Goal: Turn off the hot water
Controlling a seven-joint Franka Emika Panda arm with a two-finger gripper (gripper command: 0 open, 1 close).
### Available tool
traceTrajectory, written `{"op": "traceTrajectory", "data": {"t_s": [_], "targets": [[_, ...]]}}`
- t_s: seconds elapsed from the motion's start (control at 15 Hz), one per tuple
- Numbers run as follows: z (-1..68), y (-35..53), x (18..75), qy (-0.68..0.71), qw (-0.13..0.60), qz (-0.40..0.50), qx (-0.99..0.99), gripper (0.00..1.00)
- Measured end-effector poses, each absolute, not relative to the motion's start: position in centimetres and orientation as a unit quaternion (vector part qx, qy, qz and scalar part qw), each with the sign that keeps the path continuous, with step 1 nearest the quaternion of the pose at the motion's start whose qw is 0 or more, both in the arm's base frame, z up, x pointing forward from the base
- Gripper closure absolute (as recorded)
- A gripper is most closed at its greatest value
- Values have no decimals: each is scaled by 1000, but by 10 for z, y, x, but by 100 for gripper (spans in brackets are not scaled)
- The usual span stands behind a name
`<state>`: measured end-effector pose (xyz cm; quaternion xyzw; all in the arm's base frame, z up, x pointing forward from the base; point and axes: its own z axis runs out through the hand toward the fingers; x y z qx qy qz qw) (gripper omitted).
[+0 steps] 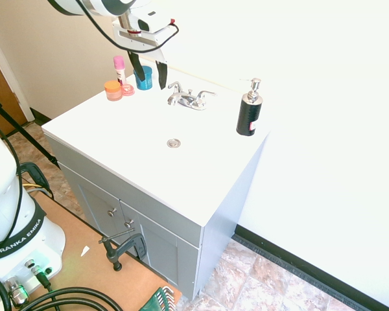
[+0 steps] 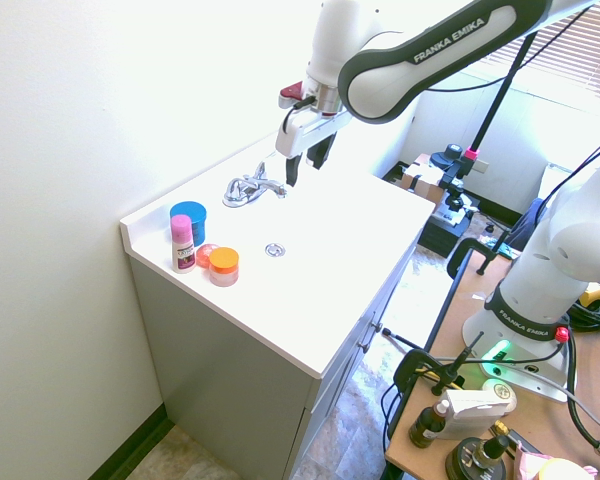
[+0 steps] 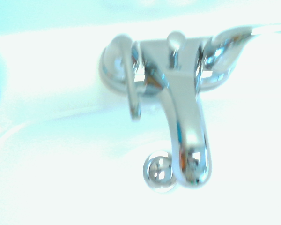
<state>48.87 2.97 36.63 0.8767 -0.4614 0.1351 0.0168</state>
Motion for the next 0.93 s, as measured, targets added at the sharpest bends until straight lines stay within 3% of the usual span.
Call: {"op": "traceTrajectory", "data": {"t_s": [0.47,0.93], "targets": [[318,34,547,-486,67,211,846,0],[295,48,559,-493,51,164,853,0]]}}
